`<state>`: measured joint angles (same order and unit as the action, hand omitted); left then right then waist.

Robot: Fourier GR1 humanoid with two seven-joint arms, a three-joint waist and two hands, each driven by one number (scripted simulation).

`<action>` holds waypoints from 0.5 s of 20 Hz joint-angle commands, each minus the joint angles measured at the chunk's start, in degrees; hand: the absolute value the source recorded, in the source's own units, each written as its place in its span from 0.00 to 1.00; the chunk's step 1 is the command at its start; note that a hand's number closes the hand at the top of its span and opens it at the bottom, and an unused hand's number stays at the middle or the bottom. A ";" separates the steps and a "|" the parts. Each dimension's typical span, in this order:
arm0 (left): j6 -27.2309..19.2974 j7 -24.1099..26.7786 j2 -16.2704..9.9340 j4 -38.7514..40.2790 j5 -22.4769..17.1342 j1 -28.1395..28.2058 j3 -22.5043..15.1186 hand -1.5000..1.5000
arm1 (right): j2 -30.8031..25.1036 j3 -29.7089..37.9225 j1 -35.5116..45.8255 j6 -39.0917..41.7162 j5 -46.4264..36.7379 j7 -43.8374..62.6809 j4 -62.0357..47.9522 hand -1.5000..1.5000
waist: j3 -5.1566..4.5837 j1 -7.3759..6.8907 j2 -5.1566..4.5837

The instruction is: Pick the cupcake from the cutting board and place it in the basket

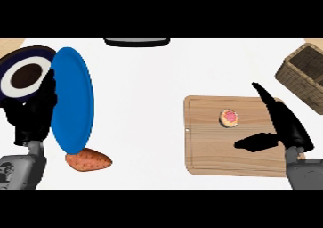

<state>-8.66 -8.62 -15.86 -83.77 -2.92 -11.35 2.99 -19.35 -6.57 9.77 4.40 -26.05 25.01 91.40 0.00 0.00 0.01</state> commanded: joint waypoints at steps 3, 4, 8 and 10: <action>3.45 -1.81 -0.81 -1.87 0.25 0.55 1.78 0.50 | 5.47 -0.17 1.77 -2.13 -4.48 -1.92 -4.68 0.00 | 0.01 -0.18 -0.02; 2.16 -1.89 0.95 -5.31 0.87 2.86 1.48 0.50 | 4.40 -0.04 -2.57 -0.09 -4.59 -1.42 -0.06 0.00 | 0.01 -0.06 0.04; 1.55 -1.48 2.23 -3.21 1.96 2.13 2.03 0.50 | 6.67 0.82 4.09 0.68 -6.60 1.52 -5.77 0.00 | 0.00 -0.19 -0.01; 3.70 1.23 1.16 -2.64 1.72 3.84 2.86 0.50 | 4.43 2.51 3.58 0.71 -7.25 -3.51 -9.37 0.00 | 0.01 -0.26 -0.02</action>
<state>-6.32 -8.65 -14.55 -84.96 -1.39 -10.23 5.19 -14.61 -5.45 10.47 4.50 -31.68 23.34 87.16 0.00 -0.08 0.00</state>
